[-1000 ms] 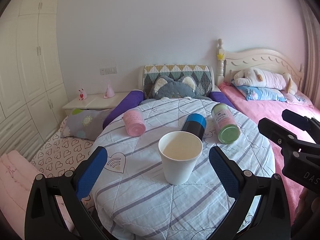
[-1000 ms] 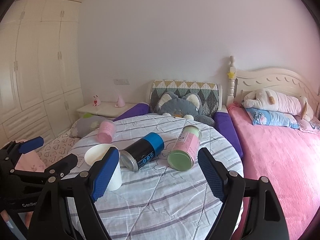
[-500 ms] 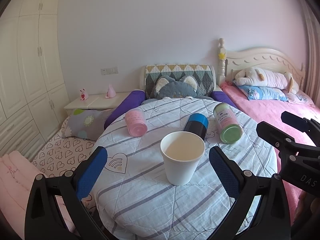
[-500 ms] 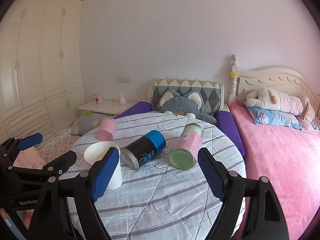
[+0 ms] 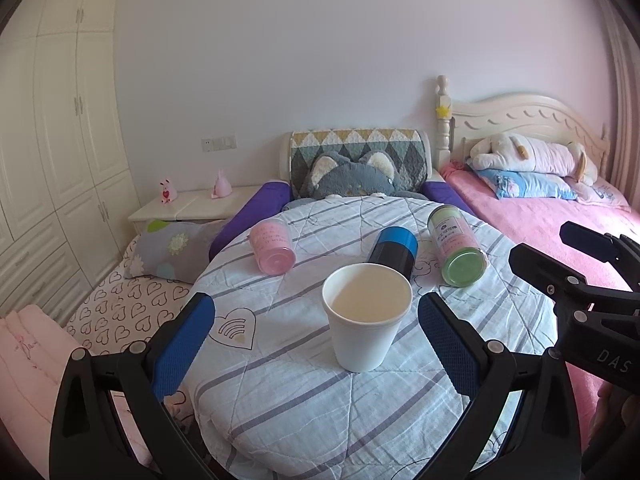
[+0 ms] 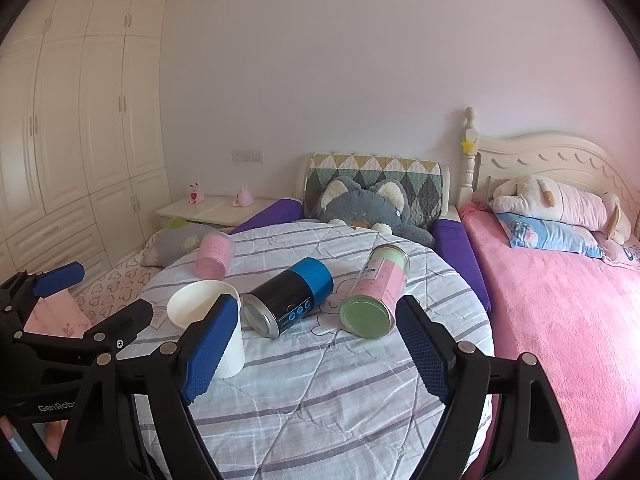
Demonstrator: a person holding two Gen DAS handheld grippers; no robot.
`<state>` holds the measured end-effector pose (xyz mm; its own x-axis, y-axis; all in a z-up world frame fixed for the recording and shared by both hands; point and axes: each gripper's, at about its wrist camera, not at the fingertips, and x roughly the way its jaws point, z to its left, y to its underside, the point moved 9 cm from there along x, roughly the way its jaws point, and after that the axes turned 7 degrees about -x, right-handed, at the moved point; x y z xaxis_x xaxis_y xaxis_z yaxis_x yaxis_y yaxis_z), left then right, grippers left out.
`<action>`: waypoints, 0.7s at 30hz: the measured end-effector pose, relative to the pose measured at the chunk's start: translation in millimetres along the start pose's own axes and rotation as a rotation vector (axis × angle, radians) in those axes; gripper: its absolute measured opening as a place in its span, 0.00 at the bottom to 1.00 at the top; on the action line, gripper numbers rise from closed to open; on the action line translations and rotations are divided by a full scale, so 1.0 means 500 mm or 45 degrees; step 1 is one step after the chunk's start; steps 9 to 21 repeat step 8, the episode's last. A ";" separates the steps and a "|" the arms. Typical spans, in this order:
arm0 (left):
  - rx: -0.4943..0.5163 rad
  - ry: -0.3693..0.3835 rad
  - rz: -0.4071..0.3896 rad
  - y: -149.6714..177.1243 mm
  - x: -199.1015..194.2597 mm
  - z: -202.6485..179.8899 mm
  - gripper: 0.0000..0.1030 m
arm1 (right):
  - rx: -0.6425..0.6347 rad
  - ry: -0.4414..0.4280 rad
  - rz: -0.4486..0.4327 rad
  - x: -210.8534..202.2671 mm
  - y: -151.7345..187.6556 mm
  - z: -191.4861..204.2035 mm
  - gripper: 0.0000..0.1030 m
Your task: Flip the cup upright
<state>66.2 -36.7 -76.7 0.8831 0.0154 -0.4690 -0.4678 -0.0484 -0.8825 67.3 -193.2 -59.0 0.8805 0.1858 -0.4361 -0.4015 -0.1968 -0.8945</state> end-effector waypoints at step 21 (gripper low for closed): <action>0.003 0.002 -0.004 0.000 0.008 0.010 1.00 | -0.001 -0.001 0.005 0.006 0.003 0.002 0.80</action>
